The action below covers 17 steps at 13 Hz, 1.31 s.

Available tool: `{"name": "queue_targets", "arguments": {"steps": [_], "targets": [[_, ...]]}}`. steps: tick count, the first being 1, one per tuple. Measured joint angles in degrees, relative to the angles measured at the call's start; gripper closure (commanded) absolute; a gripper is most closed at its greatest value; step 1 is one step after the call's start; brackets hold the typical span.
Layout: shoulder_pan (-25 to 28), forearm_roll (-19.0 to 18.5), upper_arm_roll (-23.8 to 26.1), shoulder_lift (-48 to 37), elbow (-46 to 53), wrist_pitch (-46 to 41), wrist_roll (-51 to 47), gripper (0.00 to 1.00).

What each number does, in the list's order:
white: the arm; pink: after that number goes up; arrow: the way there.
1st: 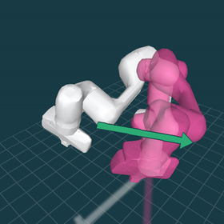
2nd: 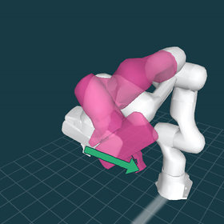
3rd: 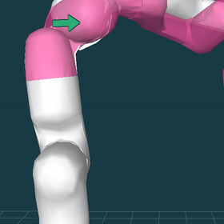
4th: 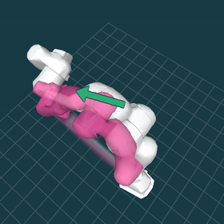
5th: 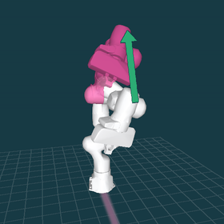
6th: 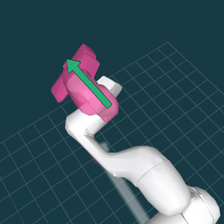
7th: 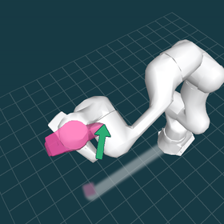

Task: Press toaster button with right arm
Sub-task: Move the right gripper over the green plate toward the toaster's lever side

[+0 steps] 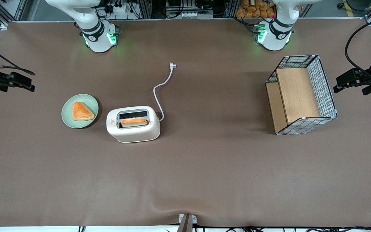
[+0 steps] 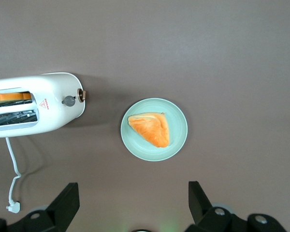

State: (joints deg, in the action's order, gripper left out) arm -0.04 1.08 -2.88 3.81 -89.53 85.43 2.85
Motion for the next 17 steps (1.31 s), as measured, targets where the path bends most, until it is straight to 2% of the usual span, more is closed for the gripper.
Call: {"name": "queue_targets", "arguments": {"steps": [2,3,4,5,6,7,8,9,17], "targets": [[0.37,1.26,0.19,1.96,-0.03,0.02,0.14,0.0],[0.47,3.41,0.21,3.09,-0.04,0.16,0.21,0.0],[0.48,5.26,0.2,4.25,-0.06,0.6,0.26,0.11],[0.48,6.42,0.19,5.57,-0.07,1.29,0.36,0.29],[0.5,7.27,0.2,6.81,-0.07,1.9,0.54,0.56],[0.55,8.08,0.21,7.96,-0.08,2.26,0.64,0.74],[0.6,8.92,0.22,9.06,-0.09,2.45,0.72,0.91],[0.7,9.75,0.23,10.12,-0.1,2.75,0.79,1.0],[5.44,11.17,0.7,15.82,-0.81,10.03,4.53,1.0]]}}
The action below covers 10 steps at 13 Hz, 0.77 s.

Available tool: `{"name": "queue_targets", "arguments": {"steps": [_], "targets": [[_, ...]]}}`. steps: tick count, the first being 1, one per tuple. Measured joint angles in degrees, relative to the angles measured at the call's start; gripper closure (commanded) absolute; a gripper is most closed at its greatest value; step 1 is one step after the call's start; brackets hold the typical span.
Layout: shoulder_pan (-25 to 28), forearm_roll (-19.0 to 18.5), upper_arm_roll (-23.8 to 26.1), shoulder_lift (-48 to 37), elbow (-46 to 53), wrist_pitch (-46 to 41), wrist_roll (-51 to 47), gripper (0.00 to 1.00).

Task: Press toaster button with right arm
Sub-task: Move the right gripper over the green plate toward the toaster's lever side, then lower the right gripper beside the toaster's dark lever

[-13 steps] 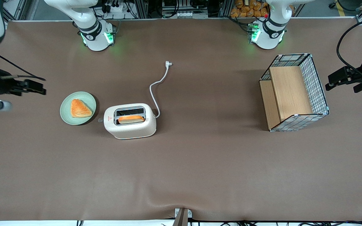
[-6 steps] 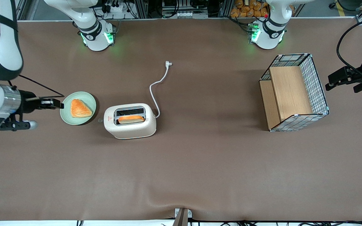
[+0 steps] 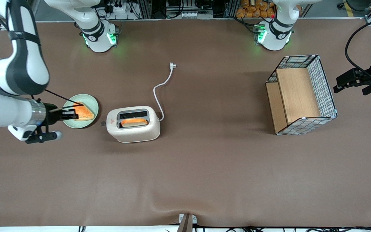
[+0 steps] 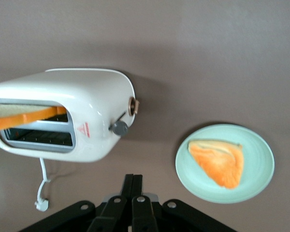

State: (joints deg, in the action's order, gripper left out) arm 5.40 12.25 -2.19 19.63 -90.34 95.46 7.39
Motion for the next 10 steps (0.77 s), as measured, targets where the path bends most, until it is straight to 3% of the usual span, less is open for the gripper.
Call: {"name": "queue_targets", "arguments": {"steps": [2,7,10], "targets": [[0.49,2.1,0.28,0.32,-2.35,3.07,0.33,1.0],[0.32,12.41,0.1,0.61,-12.39,13.24,5.64,1.0],[0.06,13.79,-0.02,0.6,-14.33,13.73,6.54,1.0]]}}
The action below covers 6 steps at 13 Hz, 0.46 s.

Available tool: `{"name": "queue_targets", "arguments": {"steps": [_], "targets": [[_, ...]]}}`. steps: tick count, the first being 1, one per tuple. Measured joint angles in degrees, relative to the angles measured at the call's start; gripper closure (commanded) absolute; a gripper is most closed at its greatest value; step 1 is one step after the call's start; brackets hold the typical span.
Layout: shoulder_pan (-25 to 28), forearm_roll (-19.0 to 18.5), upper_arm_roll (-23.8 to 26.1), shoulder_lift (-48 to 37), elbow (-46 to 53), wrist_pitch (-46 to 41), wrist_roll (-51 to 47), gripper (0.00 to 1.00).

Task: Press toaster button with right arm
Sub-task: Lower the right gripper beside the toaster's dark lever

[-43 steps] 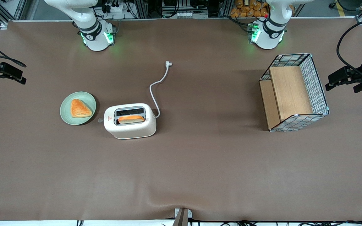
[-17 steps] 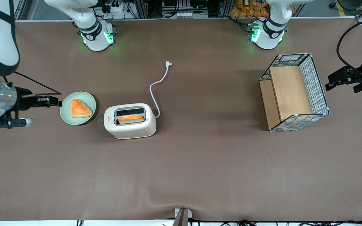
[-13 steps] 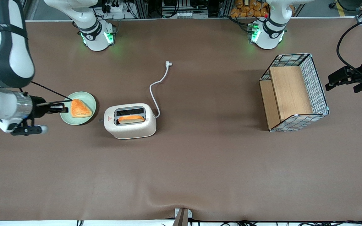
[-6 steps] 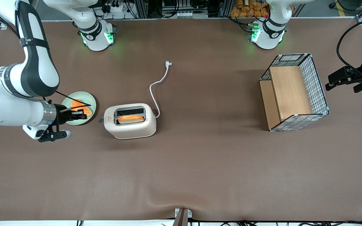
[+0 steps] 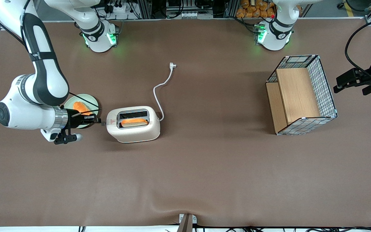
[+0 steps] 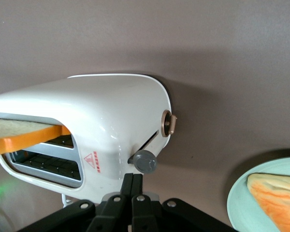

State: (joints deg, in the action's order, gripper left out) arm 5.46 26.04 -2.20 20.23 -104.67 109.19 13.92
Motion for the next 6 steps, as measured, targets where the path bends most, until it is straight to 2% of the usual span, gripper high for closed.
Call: {"name": "queue_targets", "arguments": {"steps": [3,6], "targets": [[-0.02,0.54,-0.03,0.02,-0.99,0.23,0.02,1.0],[-0.11,2.8,-0.14,0.6,-1.53,1.1,0.1,1.0]]}}
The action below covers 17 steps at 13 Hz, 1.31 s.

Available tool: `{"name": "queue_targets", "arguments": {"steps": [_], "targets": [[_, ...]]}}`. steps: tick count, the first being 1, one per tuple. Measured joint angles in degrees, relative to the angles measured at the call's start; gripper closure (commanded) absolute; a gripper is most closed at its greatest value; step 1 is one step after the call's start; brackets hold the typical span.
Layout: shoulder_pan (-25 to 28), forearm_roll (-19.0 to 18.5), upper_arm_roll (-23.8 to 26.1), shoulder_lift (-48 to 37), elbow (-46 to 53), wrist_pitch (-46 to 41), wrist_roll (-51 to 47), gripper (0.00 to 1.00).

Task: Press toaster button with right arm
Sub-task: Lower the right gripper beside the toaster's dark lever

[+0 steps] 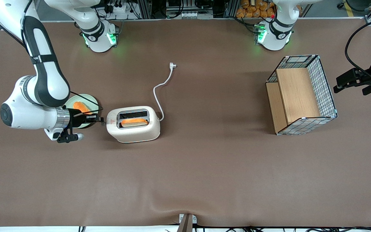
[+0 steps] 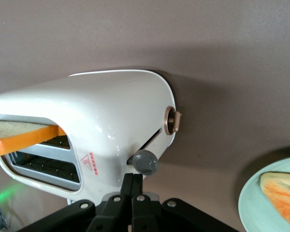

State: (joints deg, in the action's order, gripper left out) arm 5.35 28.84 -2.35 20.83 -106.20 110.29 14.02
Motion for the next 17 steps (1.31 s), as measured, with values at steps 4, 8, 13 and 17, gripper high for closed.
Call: {"name": "queue_targets", "arguments": {"steps": [4,8,13,17], "targets": [[-0.02,0.39,-0.09,0.54,0.0,0.62,0.49,1.0],[-0.04,0.53,-0.11,0.79,-0.01,1.2,0.89,1.0],[-0.27,1.07,-0.15,0.98,-0.02,1.59,1.46,1.0],[-0.34,1.36,-0.18,1.23,-0.02,2.46,1.56,1.0]]}}
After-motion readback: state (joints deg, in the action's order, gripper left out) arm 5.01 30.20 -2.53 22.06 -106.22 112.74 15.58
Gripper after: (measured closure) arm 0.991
